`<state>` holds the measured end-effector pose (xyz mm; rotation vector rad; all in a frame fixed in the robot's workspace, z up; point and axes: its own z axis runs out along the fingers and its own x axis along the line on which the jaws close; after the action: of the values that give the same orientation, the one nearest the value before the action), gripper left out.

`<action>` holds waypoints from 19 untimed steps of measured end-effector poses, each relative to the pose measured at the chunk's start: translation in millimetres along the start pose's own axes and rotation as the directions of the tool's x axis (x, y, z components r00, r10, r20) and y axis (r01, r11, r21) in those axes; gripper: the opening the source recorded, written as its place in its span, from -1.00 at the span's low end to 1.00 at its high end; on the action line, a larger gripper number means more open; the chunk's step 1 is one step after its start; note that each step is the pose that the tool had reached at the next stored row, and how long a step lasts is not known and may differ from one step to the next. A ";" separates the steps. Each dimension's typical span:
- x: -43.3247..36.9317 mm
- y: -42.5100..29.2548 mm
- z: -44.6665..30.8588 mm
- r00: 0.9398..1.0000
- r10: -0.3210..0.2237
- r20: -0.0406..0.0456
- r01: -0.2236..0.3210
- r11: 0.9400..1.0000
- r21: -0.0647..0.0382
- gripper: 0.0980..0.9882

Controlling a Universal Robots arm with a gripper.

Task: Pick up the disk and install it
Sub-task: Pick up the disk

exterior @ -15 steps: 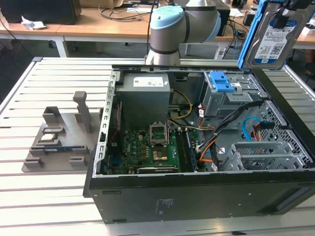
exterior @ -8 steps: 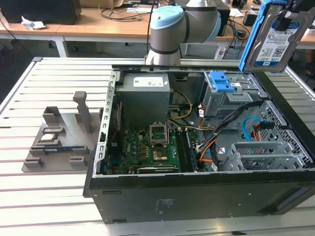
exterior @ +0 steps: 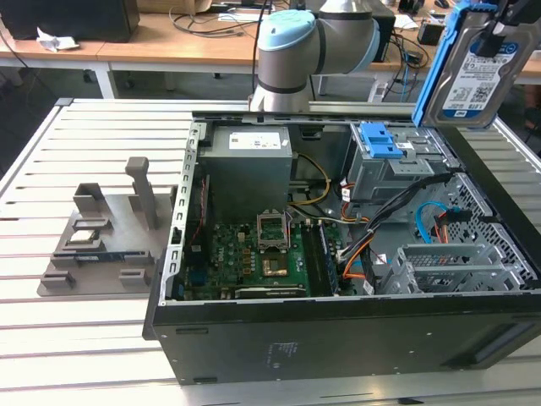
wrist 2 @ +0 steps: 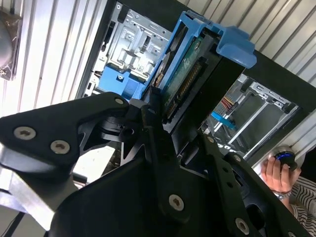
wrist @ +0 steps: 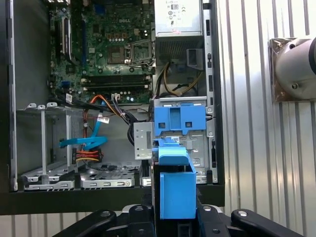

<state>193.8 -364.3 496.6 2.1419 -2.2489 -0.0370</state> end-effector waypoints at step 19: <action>26.1 -1.3 1.9 1.000 0.000 -0.006 0.000 1.000 0.000 -0.41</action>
<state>193.8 -390.5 494.9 2.1387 -2.2459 -0.0298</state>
